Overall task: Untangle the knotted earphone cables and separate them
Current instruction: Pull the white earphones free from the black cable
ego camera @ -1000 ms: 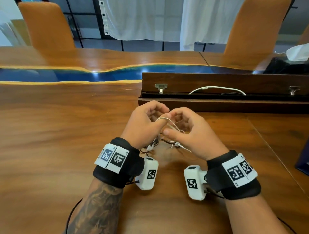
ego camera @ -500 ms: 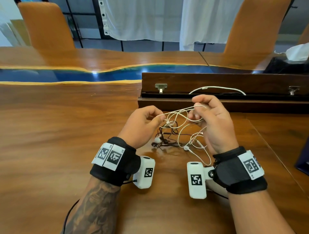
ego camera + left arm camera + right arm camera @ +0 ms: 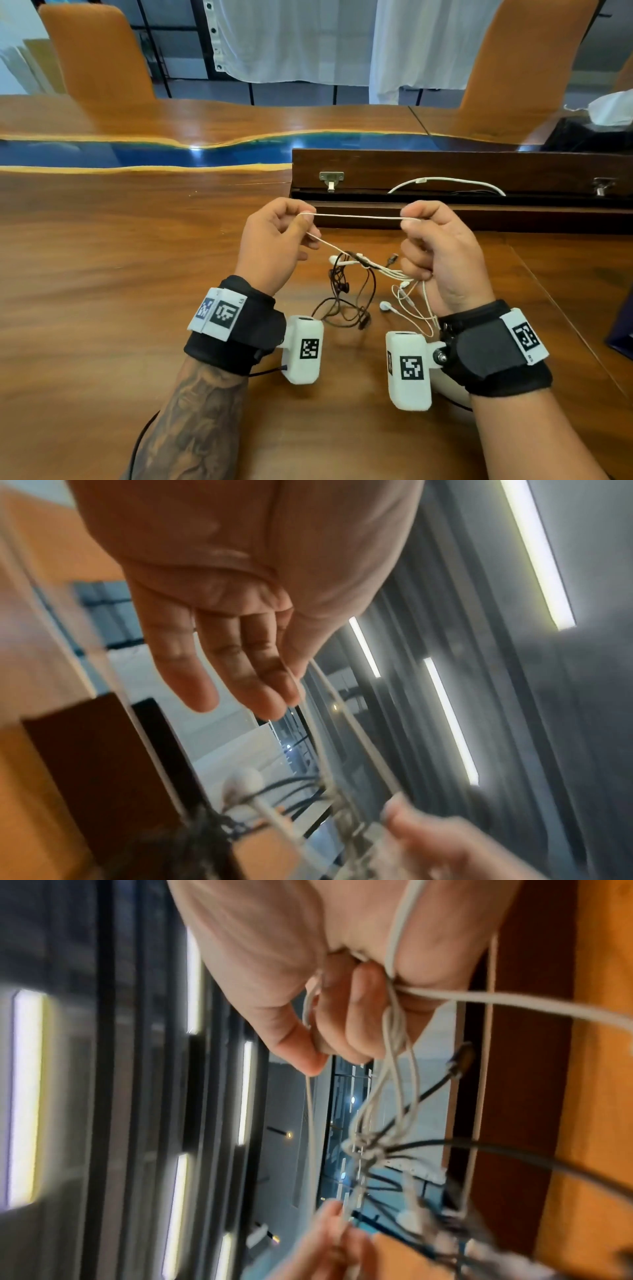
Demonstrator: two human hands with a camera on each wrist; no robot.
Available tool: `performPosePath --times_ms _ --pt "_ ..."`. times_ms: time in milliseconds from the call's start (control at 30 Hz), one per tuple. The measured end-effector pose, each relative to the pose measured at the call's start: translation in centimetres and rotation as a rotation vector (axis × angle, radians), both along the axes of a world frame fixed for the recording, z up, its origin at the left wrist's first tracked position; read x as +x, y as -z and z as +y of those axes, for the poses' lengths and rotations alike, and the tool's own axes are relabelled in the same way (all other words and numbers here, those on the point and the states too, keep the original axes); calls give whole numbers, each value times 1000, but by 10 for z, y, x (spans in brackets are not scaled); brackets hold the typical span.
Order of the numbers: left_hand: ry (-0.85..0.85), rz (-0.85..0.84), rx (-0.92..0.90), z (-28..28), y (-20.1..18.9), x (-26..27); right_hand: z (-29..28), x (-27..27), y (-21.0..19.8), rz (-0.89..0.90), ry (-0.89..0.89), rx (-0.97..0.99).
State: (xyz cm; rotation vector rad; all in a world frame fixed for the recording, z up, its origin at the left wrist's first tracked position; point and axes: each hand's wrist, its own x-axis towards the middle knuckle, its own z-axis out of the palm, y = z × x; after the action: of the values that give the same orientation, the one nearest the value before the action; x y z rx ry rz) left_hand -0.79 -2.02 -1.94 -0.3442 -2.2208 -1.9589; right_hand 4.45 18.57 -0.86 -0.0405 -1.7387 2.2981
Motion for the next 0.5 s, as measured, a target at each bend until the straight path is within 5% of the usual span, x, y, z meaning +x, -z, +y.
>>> performPosePath --times_ms 133,233,367,500 --pt "99 -84 207 2 -7 5 -1 1 5 -6 22 594" --pt "89 -69 211 4 -8 5 -4 0 12 -76 -107 856" --pt "63 -54 165 2 -6 3 -4 0 14 -91 -141 1019" --pt "127 -35 3 2 -5 4 -1 -1 13 -29 -103 939"
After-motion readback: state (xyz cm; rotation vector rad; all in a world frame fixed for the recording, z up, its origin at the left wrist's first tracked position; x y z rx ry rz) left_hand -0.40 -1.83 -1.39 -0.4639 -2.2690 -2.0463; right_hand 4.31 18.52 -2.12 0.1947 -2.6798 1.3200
